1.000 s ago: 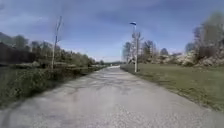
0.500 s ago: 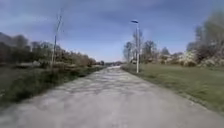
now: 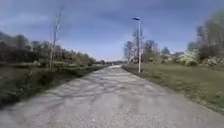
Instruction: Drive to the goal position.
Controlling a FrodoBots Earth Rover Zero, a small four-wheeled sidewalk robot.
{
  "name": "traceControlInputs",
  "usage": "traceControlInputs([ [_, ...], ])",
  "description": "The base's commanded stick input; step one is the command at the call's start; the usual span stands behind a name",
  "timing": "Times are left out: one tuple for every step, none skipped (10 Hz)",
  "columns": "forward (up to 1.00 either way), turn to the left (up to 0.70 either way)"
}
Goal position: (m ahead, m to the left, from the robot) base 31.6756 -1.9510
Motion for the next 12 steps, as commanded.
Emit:
traceControlInputs([
  [0.85,0.0],
  [0.85,0.0],
  [0.85,0.0],
  [0.85,0.0],
  [0.85,0.0],
  [0.85,0.0],
  [0.85,0.0],
  [0.85,0.0],
  [0.85,0.0],
  [0.85,0.0],
  [0.85,0.0],
  [0.85,0.0],
])
